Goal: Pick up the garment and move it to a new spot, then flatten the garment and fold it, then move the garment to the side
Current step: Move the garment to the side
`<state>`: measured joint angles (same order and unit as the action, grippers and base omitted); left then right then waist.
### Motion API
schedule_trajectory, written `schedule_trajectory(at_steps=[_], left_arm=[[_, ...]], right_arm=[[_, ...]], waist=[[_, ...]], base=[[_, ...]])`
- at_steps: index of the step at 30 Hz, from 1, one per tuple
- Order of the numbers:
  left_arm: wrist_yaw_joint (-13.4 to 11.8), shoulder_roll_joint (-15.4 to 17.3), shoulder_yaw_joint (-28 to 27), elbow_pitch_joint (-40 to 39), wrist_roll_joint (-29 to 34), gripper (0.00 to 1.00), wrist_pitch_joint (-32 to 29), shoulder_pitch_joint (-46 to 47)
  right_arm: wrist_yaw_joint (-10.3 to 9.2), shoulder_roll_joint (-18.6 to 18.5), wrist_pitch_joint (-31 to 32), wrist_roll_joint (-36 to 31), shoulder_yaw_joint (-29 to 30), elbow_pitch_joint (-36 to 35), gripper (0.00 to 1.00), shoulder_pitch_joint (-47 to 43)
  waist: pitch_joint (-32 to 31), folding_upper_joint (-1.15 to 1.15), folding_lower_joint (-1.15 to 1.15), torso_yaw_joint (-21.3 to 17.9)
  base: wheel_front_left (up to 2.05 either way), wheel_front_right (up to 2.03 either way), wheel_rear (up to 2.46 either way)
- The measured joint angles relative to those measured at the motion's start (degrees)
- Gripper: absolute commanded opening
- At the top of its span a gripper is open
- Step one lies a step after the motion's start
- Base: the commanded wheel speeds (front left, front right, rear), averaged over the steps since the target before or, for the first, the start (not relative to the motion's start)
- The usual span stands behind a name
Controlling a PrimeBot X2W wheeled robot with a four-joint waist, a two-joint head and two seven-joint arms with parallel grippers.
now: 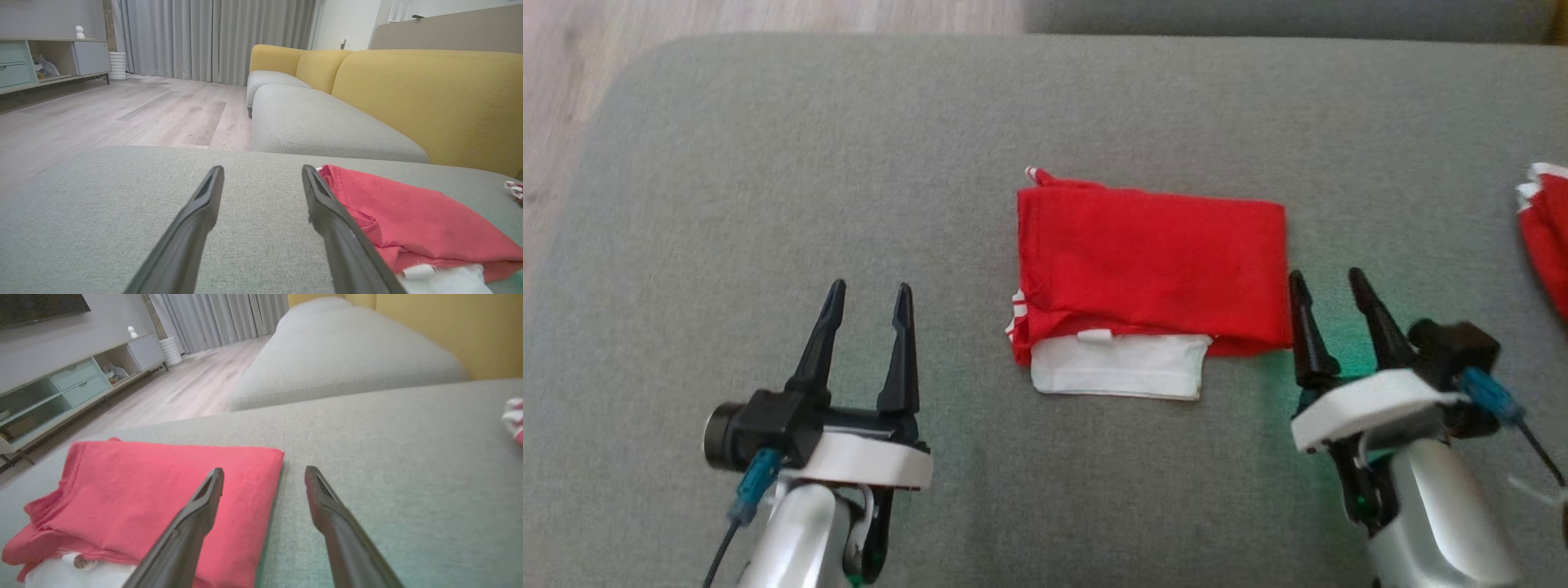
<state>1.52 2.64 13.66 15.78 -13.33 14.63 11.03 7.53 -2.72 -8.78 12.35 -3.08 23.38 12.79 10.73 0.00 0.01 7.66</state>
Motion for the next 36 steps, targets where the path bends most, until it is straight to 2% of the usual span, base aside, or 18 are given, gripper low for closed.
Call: schedule_trajectory(at_steps=[8,14,15,17,28,36], left_arm=[[-0.09,-0.01,1.63,0.32,-0.32,1.0,0.0,1.51],[-0.09,-0.01,1.63,0.45,-0.31,1.0,0.0,1.66],[-0.09,-0.01,1.61,0.48,-0.31,1.0,0.0,1.66],[-0.09,-0.01,1.6,0.49,-0.3,1.0,0.0,1.67],[0.07,0.0,2.25,0.79,-0.12,1.0,0.0,1.58],[-0.03,0.02,4.98,0.77,-0.3,1.0,0.0,1.22]], right_arm=[[0.0,-0.11,3.34,6.05,-1.27,11.87,1.0,6.8],[0.0,-0.53,3.58,5.65,-3.41,17.7,1.0,10.35],[0.0,-0.63,3.57,5.13,-3.7,18.44,0.88,10.97],[0.0,-0.68,3.19,3.11,-3.99,19.94,0.0,12.08],[0.0,-1.35,-1.19,-4.19,-5.92,23.62,0.0,13.48],[0.0,-7.98,-0.38,-8.47,-9.2,18.12,0.0,13.5]], waist=[[2.19,0.0,0.0,2.47],[2.63,0.0,-0.01,3.27],[2.64,0.0,0.0,3.31],[2.6,0.0,-0.01,3.27],[-0.27,0.0,-0.01,1.38],[-2.96,0.0,-0.01,-3.1]], base=[[0.0,0.0,0.0],[0.0,0.0,0.0],[0.0,0.0,0.0],[0.0,0.0,0.0],[0.0,0.0,0.0],[0.0,0.0,0.0]])
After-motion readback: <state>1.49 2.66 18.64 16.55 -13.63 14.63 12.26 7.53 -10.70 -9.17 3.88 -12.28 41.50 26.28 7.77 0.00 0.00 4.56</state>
